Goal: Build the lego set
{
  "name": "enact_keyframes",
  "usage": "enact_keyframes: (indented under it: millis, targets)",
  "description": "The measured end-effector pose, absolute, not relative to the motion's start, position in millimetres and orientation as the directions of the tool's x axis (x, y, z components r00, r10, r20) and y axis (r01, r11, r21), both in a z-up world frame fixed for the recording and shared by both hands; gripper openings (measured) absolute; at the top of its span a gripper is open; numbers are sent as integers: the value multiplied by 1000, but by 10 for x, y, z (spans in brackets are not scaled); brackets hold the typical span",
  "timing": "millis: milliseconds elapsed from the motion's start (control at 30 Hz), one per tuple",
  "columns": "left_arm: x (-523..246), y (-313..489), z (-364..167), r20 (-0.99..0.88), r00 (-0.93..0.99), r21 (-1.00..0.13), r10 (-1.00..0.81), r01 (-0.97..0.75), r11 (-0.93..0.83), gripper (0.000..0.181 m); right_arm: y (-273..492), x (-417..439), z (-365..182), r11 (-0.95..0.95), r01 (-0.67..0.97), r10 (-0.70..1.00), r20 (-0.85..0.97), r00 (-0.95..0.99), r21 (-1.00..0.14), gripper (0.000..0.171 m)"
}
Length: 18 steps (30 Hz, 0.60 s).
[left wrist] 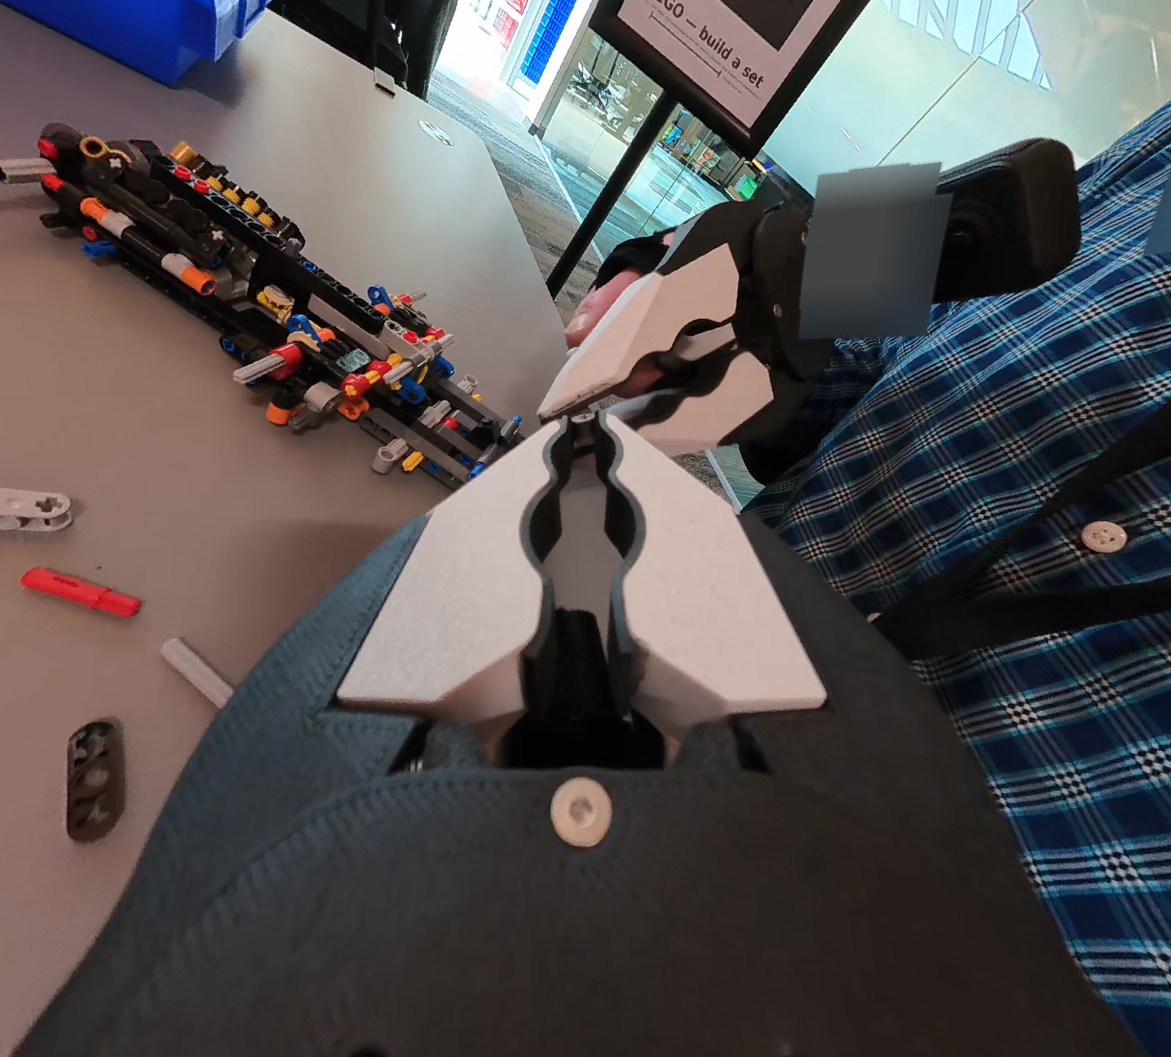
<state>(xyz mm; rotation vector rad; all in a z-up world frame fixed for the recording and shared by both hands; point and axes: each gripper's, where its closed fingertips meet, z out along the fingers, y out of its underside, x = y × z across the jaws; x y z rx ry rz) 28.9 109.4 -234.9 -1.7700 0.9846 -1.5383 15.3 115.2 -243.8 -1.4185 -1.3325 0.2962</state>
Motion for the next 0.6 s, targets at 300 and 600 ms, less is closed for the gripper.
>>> enact_keyframes:
  millis: [300, 600]
  targets:
    - [304, 1080, -2359, 561, 50, -813, -826, -155, -561, 5, 1149, 175, -2445, 251, 543, 816, 477, 327, -801, 5]
    - [306, 1098, -2357, 558, 57, -816, -828, -146, -559, 5, 1168, 175, -2443, 248, 540, 811, 478, 339, -804, 7]
